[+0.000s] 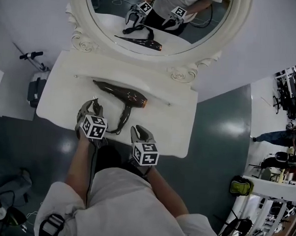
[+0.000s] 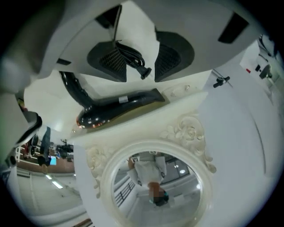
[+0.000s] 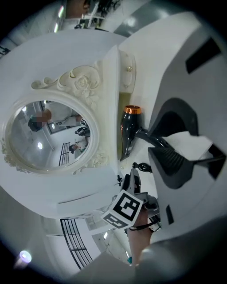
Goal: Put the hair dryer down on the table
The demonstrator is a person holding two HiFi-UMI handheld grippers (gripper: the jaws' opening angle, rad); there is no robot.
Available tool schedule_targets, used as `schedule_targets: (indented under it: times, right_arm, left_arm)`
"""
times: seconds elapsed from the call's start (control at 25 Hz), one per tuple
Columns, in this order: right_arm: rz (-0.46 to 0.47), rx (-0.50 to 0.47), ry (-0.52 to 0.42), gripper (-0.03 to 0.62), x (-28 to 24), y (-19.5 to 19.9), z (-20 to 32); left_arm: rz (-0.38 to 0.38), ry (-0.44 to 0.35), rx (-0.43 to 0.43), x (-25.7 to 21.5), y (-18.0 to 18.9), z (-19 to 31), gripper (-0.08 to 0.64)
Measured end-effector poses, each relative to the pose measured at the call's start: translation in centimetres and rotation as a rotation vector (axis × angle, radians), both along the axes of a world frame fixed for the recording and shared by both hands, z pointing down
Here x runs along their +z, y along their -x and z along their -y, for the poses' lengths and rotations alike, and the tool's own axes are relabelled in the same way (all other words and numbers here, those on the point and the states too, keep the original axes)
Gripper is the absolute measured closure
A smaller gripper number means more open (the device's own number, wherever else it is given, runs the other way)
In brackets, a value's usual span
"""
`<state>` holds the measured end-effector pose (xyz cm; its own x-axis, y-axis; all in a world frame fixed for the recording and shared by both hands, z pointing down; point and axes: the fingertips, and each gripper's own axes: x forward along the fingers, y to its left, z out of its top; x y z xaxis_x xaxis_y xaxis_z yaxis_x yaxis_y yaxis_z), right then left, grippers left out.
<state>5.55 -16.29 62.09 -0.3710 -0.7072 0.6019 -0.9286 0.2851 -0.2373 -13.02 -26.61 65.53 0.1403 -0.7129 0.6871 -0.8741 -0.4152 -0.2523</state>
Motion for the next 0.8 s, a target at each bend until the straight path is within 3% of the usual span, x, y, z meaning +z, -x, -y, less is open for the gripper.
schedule_targets:
  times: [0.08,0.16,0.24,0.36,0.44,0.8]
  right_arm:
    - [0.000,0.011,-0.055,0.517,-1.4,-0.7,0.2]
    - [0.004,0.018,-0.125,0.526,-3.4,-1.4,0.6]
    - [0.017,0.014,-0.201,0.534,-5.8,-1.9,0.8]
    - [0.017,0.008,-0.315,0.548,-9.4,-2.5,0.7]
    - [0.011,0.012,-0.390,0.559,-11.9,-3.1,0.4]
    - [0.007,0.022,-0.613,0.577,-19.1,-5.5,-3.1]
  left_arm:
    - [-0.073,-0.088,-0.051,-3.0,-0.9,-0.6,0.372]
    - [-0.152,-0.173,-0.069,-6.0,-2.9,-2.4,0.480]
    - [-0.219,-0.241,-0.070,-8.4,-5.2,-4.7,0.523]
    - [-0.385,-0.268,-0.110,-11.1,-8.6,-8.3,0.545]
    - [-0.457,-0.291,-0.124,-13.3,-10.9,-10.0,0.548]
    - [-0.493,-0.456,-0.050,-20.1,-16.4,-13.1,0.548]
